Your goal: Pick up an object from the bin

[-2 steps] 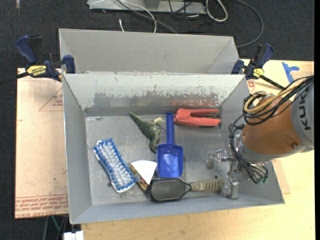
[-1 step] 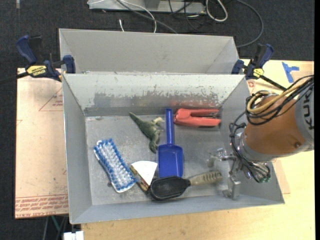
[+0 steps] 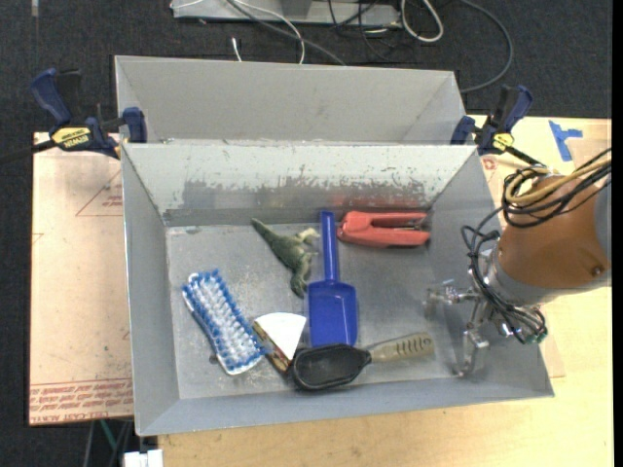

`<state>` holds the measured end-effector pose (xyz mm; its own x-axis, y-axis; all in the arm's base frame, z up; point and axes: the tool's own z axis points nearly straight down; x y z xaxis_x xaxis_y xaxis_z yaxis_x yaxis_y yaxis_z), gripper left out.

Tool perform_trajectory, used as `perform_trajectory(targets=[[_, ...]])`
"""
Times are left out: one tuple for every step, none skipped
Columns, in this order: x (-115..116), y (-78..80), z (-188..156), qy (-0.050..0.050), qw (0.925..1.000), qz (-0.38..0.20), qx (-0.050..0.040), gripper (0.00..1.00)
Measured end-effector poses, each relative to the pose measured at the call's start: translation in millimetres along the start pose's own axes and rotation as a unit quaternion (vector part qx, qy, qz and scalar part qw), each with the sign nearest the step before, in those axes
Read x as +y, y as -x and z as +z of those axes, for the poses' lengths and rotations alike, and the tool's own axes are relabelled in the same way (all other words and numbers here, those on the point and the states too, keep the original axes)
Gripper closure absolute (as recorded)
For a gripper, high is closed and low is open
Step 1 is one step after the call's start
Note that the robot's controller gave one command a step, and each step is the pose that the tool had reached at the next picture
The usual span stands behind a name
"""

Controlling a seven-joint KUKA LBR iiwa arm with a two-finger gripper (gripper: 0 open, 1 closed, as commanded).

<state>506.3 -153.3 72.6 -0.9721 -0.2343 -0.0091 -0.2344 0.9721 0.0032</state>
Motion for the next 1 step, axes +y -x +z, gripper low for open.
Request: perform_trajectory(targets=[[48.6, 0.5, 1.6, -0.001, 0.9999, -0.012, -0.0076, 0.00]])
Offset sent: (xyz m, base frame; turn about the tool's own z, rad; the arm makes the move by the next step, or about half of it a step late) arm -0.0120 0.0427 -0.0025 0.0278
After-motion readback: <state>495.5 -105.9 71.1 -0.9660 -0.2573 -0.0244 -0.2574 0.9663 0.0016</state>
